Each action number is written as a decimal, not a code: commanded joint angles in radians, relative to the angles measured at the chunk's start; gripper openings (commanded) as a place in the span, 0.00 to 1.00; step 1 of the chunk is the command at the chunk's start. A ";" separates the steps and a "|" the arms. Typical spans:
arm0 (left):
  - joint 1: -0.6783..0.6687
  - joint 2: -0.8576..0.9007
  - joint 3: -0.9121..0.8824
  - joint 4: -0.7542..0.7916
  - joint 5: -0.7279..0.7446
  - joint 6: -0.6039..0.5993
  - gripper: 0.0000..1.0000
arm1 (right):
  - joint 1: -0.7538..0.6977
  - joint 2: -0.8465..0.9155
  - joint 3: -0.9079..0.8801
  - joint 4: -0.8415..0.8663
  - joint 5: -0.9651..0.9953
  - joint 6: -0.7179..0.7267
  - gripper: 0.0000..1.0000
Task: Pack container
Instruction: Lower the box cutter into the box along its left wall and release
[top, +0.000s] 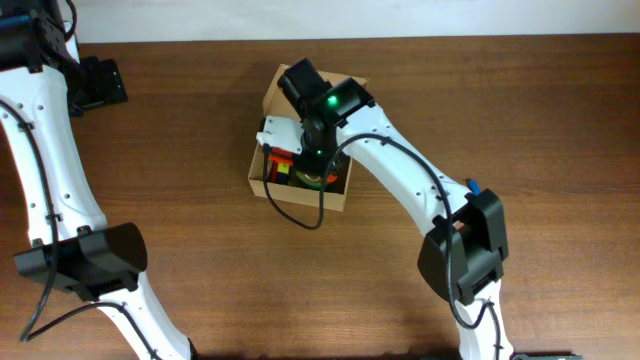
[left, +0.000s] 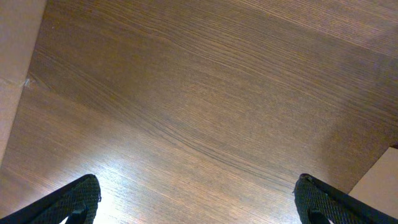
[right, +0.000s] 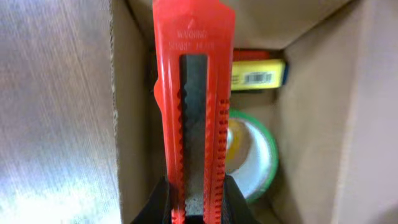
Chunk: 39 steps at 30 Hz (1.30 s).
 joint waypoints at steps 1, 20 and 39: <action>0.003 -0.019 0.012 0.002 0.007 0.009 0.99 | 0.013 0.037 0.019 -0.034 -0.025 0.007 0.14; 0.003 -0.019 0.012 0.002 0.007 0.009 0.99 | 0.039 0.105 0.018 -0.074 -0.043 -0.035 0.11; 0.003 -0.019 0.012 0.002 0.007 0.009 0.99 | 0.039 0.159 -0.004 -0.071 -0.069 -0.034 0.17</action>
